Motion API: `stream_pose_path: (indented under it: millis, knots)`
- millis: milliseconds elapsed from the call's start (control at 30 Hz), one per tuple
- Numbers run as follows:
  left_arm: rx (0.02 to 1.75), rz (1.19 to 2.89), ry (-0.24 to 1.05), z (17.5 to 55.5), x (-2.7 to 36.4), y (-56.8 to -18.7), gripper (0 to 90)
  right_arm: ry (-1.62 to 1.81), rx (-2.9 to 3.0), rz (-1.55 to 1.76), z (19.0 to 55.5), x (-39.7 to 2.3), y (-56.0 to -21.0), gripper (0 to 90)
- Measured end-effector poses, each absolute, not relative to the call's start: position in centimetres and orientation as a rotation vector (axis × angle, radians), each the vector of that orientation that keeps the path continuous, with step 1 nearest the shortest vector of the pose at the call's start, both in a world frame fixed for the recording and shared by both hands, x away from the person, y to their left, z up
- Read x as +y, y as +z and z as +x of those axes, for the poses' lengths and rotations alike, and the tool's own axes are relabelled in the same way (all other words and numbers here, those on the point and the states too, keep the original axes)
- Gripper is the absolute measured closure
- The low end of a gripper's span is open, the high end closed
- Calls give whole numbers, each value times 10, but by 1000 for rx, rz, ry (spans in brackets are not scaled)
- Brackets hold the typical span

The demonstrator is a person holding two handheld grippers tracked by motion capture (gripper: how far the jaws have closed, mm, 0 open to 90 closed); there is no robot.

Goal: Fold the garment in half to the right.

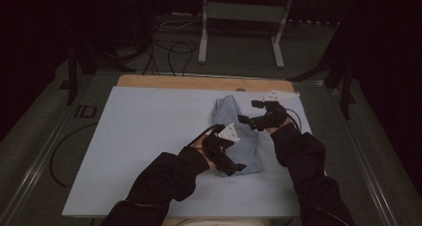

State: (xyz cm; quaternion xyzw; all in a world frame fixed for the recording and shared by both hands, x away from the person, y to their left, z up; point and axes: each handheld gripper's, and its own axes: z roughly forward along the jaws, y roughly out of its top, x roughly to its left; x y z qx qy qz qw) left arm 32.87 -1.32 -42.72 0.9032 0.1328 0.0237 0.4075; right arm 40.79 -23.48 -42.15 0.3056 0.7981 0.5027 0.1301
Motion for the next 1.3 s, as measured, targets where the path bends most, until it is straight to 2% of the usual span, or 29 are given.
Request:
stream_pose_path:
  millis: [567, 1300]
  knots:
    - [369, 2234, 121, 333, 40, -415, 0, 1489, 2314, 833, 361, -246, -431, 97]
    - [488, 2225, 153, 315, 127, -435, 1, 1465, 2294, 869, 312, -271, -468, 98]
